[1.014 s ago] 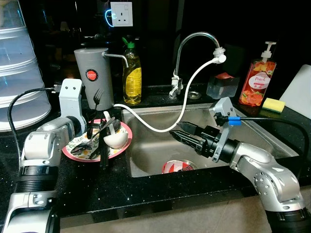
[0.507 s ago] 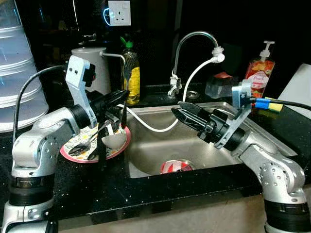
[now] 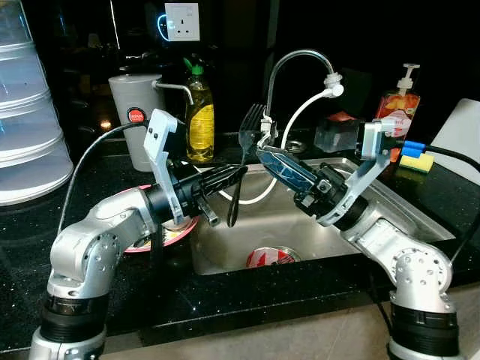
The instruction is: Kitchen organization
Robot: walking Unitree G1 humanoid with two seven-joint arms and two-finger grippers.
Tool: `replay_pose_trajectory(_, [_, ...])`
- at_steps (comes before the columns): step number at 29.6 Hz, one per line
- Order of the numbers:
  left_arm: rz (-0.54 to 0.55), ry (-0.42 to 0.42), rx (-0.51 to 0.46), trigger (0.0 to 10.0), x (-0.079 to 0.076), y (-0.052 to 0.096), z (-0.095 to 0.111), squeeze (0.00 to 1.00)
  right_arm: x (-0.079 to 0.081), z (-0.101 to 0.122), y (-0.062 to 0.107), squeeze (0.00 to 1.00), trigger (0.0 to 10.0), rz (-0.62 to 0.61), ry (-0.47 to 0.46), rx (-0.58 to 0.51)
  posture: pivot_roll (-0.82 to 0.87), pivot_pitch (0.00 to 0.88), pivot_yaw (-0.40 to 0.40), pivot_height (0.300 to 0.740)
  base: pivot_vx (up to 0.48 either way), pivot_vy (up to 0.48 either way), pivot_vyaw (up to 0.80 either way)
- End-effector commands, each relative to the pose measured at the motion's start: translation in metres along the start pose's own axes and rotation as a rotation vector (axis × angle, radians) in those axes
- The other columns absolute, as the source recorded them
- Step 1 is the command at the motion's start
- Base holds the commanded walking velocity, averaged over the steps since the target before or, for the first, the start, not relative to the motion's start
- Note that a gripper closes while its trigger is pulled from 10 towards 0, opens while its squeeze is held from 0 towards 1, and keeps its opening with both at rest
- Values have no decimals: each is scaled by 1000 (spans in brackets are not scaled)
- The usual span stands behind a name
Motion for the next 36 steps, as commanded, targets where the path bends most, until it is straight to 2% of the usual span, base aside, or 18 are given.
replay_pose_trajectory(1, [-31,15,10,10000,-7,-3,-4,0,4,-4,-5,0,10000,18,-18,22,-79,28,-31,740,0,0,0])
replay_pose_trajectory(10, [-55,33,18,10000,-12,-6,-7,0,4,-5,-7,0,10000,-2,-27,30,-81,30,-30,740,0,0,0])
replay_pose_trajectory(11, [-49,34,18,10000,-11,-5,-7,0,5,-4,-6,0,8824,-6,-26,30,-82,29,-30,740,0,0,0])
replay_pose_trajectory(12, [-49,34,18,10000,-11,-5,-7,0,5,-4,-6,0,8824,-6,-26,30,-82,29,-30,740,0,0,0])
replay_pose_trajectory(13, [-40,31,24,10000,-10,-5,-8,0,4,-3,-6,0,4588,-15,-27,28,-82,29,-30,740,0,0,0])
replay_pose_trajectory(14, [-35,29,28,10000,-9,-5,-8,0,4,-3,-6,0,4588,-21,-28,27,-82,29,-30,740,0,0,0])
replay_pose_trajectory(15, [-28,28,31,10000,-8,-4,-8,0,3,-2,-5,0,1529,-24,-29,23,-82,29,-30,740,0,0,0])
replay_pose_trajectory(16, [-14,25,37,10000,-6,-3,-9,0,3,-1,-4,0,0,-24,-29,15,-82,29,-30,740,0,0,0])
replay_pose_trajectory(26, [8,18,43,10000,-4,-2,-10,0,6,0,-3,0,0,-7,-24,12,-81,31,-31,740,0,0,0])
replay_pose_trajectory(32, [86,10,22,10000,3,-5,-11,0,5,-3,-3,0,0,-21,-10,29,-81,31,-33,740,0,0,0])
replay_pose_trajectory(33, [106,11,20,10000,5,-6,-11,1000,3,-5,-3,0,10000,-38,-1,41,-82,31,-32,740,0,0,0])
replay_pose_trajectory(36, [154,13,12,10000,11,-5,-11,1000,-2,-8,-3,0,10000,-73,22,63,-79,34,-32,740,0,0,0])
Point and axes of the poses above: a point about 5 cm out from each wrist's last joint towards the gripper, its own y axis pointing back from the gripper into the wrist, its own z axis along the axis of the wrist's last joint, x = y × z, the point moved 1 cm from there along -y, pointing out of the wrist towards the gripper, and after that the axes turned 7 degrees about -y, right-handed, at the moved point
